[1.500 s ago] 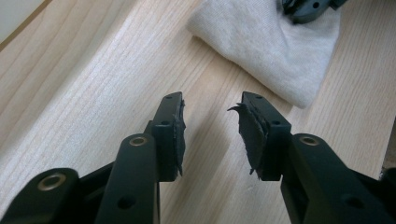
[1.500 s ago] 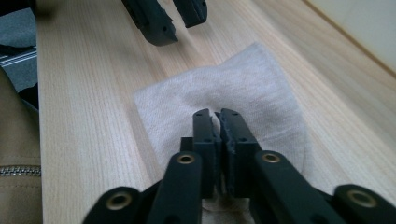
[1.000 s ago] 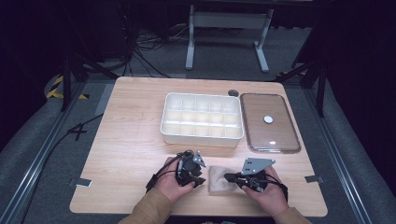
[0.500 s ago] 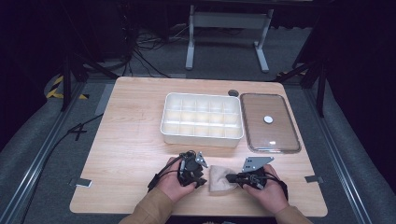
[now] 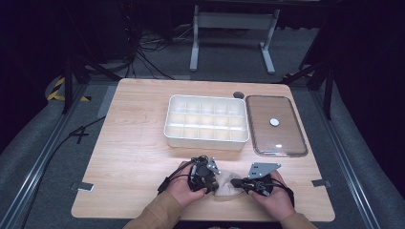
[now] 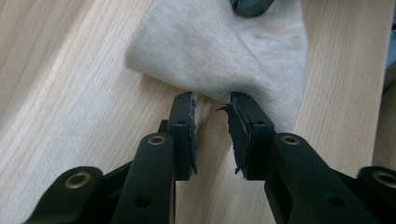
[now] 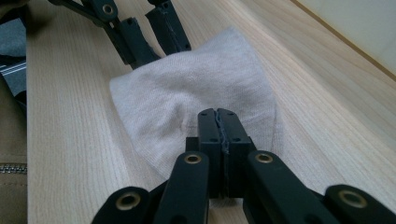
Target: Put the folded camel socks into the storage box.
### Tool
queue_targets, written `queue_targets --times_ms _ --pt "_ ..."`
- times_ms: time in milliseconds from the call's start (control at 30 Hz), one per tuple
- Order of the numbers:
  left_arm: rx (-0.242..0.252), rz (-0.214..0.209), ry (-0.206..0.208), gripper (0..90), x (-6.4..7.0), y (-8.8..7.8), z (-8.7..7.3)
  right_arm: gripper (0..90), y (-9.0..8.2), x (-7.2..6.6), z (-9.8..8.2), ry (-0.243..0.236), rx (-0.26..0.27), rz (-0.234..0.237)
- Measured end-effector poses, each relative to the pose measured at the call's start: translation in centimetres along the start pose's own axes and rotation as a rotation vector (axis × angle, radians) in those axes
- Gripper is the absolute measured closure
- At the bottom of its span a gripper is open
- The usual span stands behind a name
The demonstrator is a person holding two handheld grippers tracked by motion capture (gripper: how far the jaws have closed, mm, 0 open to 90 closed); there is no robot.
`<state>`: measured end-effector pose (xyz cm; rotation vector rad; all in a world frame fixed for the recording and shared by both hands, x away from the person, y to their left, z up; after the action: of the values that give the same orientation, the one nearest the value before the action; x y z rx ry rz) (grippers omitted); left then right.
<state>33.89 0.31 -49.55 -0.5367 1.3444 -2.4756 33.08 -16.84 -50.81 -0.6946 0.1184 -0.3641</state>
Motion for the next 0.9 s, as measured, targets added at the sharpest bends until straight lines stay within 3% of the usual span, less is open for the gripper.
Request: queue_targets --times_ms 233,433,600,767,900 --pt "0.029 -0.019 0.007 70.3 0.0 -0.4 0.5 89.5 -0.1 -0.4 0.2 -0.032 -0.018 -0.025" --pt "0.059 -0.024 0.038 69.4 0.7 -0.8 0.9 89.4 0.0 -1.0 0.4 -0.05 -0.036 -0.025" --pt "0.062 -0.022 0.048 68.9 0.9 -0.9 1.0 89.5 0.0 -1.8 1.0 -0.119 -0.057 -0.054" --pt "0.063 -0.023 0.052 68.5 0.9 -0.9 1.0 89.4 0.3 -2.0 1.0 -0.108 -0.061 -0.03" --pt "0.054 -0.037 0.085 67.2 1.3 -0.7 1.1 89.5 0.6 -2.0 1.0 -0.07 -0.04 -0.02"
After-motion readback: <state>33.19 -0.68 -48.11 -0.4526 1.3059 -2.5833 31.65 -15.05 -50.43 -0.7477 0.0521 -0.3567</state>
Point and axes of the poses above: each handheld gripper's, and its own axes: y roughly forward along the jaws, z roughly out of its top, x roughly to its right, the point moved 5 cm from there along y, roughly forward along the jaws, and after that the axes turned 6 degrees about -y, right-handed, at the moved point
